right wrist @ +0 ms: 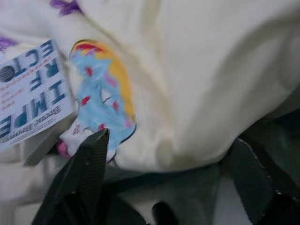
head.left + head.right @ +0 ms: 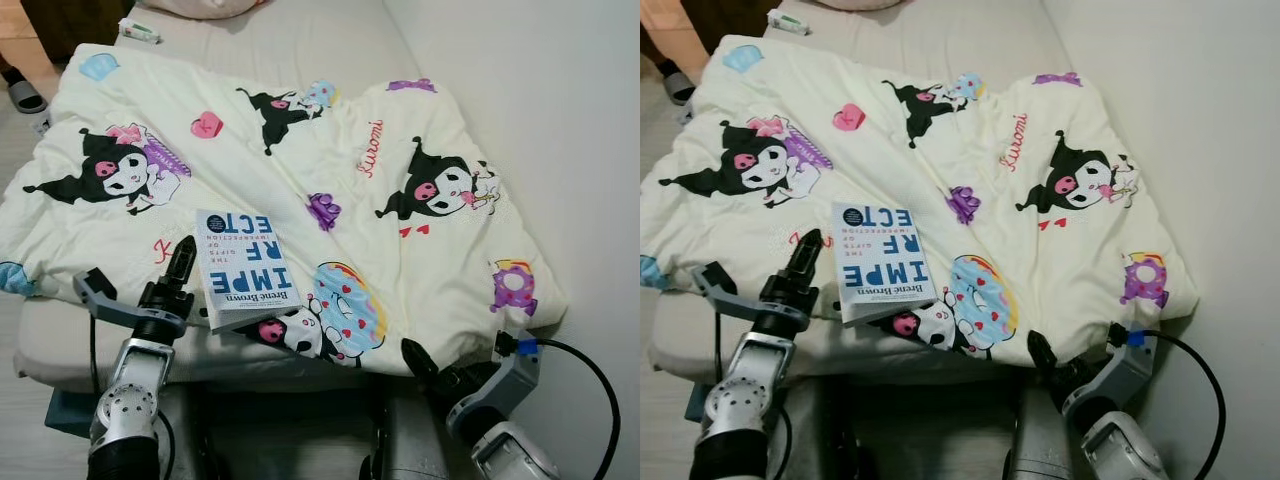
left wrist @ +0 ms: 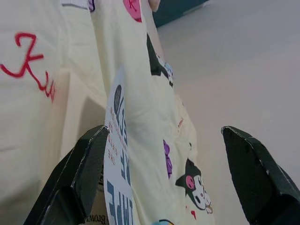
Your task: Clean up the room
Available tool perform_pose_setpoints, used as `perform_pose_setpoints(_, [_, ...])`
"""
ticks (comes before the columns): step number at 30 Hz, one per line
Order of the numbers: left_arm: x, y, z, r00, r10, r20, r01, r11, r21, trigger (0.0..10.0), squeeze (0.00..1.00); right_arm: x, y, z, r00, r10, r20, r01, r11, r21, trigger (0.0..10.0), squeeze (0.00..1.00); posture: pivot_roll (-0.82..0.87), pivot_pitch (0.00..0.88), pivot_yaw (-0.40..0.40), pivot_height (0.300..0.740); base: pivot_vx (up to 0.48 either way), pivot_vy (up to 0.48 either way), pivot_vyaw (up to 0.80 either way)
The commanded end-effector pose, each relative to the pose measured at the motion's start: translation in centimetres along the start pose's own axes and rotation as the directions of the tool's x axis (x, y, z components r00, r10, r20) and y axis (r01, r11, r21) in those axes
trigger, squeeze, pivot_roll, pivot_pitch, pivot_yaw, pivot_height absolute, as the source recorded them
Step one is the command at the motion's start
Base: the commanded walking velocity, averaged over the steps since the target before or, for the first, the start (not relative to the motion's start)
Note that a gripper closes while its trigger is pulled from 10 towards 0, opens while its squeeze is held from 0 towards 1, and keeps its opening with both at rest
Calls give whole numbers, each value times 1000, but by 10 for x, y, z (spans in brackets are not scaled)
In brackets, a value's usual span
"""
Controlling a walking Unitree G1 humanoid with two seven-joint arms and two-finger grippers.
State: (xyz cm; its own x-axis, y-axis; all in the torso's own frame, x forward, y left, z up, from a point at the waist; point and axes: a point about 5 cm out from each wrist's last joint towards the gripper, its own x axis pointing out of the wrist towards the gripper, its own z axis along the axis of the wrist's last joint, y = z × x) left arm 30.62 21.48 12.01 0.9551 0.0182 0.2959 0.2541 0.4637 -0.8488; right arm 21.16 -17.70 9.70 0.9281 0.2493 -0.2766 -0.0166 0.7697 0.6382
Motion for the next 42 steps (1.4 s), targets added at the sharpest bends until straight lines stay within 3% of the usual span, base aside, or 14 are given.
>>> perform_pose_setpoints(1, [-6,9,-1,999,34,-6,-34,999,3,10000,0,-2,5,-3,999,43,-23,-43,999,11,10000,1000,-66,222,-55,526,0,0,0])
perform_pose_setpoints(3, [-9,14,3,999,50,5,-51,999,11,10000,0,-11,27,3,965,260,-43,-260,966,5,10000,1000,-74,211,-60,526,0,0,0])
perform_pose_setpoints(9, [-11,18,5,998,62,10,-63,998,18,10000,0,-14,36,11,938,346,-26,-346,938,-2,10000,1000,-75,204,-59,526,0,0,0])
perform_pose_setpoints(11, [-19,27,11,995,98,30,-99,995,31,10000,0,-8,55,38,871,471,138,-480,877,35,10000,1000,-66,190,-65,526,0,0,0])
perform_pose_setpoints(12, [-19,27,11,995,98,30,-99,995,31,10000,0,-8,55,38,871,471,138,-480,877,35,10000,1000,-66,190,-65,526,0,0,0])
perform_pose_setpoints(15, [-27,37,19,988,141,67,-143,989,32,10000,0,-1,69,54,795,553,249,-588,803,96,10000,984,-63,181,-69,526,0,0,0])
perform_pose_setpoints(16, [-31,42,24,982,167,93,-170,985,29,10000,0,6,72,51,793,564,229,-595,799,91,10000,737,-61,181,-71,526,0,0,0])
perform_pose_setpoints(18, [-39,52,34,967,212,138,-216,976,16,10000,0,20,69,41,830,528,179,-547,834,78,10000,71,-65,183,-74,526,0,0,0])
perform_pose_setpoints(20, [-44,59,41,954,246,169,-250,968,2,10000,0,30,63,36,865,474,163,-490,868,77,10000,0,-64,186,-75,526,0,0,0])
perform_pose_setpoints(25, [-53,71,51,925,307,225,-308,951,-29,10000,0,47,50,26,925,360,122,-367,930,38,10000,0,-65,193,-81,526,0,0,0])
perform_pose_setpoints(26, [-60,82,61,887,364,284,-357,931,-79,10000,0,56,43,25,939,319,130,-323,946,13,10000,0,-56,199,-93,526,0,0,444])
perform_pose_setpoints(30, [-61,87,68,859,388,335,-366,922,-129,10000,0,59,40,29,939,313,142,-316,949,1,10000,0,-72,204,-105,526,0,0,595])
perform_pose_setpoints(38, [-59,91,78,837,398,375,-372,917,-144,10000,0,52,32,32,945,302,126,-301,953,-30,10000,0,-97,222,-137,526,0,0,748])
perform_pose_setpoints(42, [-42,85,74,860,371,352,-347,929,-130,10000,0,50,29,26,958,267,103,-264,964,-41,10000,0,-114,241,-140,526,0,0,559])
